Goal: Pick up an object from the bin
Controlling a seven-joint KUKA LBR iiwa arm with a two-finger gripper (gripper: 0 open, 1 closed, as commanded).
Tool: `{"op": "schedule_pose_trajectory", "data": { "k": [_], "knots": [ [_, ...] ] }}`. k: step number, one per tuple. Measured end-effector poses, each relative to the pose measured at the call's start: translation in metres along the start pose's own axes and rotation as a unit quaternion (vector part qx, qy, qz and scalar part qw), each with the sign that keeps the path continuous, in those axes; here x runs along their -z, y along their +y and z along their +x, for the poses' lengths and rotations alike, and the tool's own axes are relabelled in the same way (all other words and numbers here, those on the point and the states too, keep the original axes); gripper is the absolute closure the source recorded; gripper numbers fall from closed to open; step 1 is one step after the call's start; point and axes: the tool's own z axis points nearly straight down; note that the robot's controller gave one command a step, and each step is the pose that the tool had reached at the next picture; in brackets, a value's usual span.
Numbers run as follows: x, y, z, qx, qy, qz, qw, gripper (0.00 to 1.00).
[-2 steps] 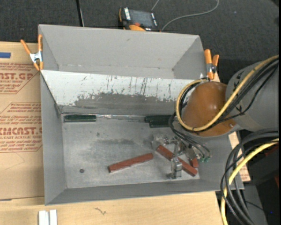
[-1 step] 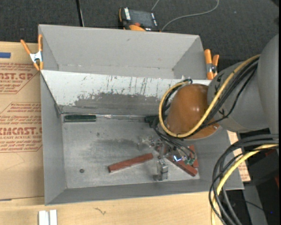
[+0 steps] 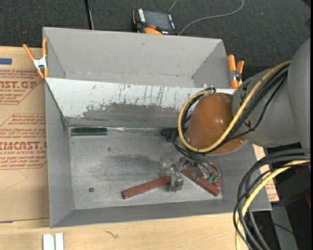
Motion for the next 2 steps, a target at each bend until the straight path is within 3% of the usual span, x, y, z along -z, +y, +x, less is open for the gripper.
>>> {"op": "schedule_pose_trajectory", "data": {
  "k": [1, 2],
  "knots": [
    [0.001, 0.045, -0.042, 0.062, -0.0013, 0.000, 0.9981, 1.00],
    [0.095, 0.028, -0.056, 0.260, -0.0030, 0.002, 0.9655, 1.00]
  ]
}}
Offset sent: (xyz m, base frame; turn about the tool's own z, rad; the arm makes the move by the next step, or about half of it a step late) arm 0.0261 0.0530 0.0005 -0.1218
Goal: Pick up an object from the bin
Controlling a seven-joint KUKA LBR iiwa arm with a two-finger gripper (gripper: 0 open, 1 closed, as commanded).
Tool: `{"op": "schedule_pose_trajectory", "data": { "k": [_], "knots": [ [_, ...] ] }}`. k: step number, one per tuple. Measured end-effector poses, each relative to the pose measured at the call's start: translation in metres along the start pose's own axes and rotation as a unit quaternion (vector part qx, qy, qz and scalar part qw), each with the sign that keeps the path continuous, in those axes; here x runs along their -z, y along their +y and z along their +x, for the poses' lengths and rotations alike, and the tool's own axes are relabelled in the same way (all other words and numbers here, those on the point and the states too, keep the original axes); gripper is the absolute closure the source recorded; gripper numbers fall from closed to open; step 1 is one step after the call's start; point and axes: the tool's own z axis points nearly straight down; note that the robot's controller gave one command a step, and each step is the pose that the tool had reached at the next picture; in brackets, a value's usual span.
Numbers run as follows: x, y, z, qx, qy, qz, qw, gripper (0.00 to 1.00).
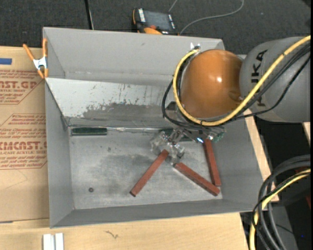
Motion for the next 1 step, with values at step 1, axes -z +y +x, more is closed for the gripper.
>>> {"op": "schedule_pose_trajectory", "data": {
  "k": [1],
  "knots": [
    [0.0567, 0.0064, -0.0082, -0.005, -0.0009, 0.000, 1.0000, 1.00]
  ]
}}
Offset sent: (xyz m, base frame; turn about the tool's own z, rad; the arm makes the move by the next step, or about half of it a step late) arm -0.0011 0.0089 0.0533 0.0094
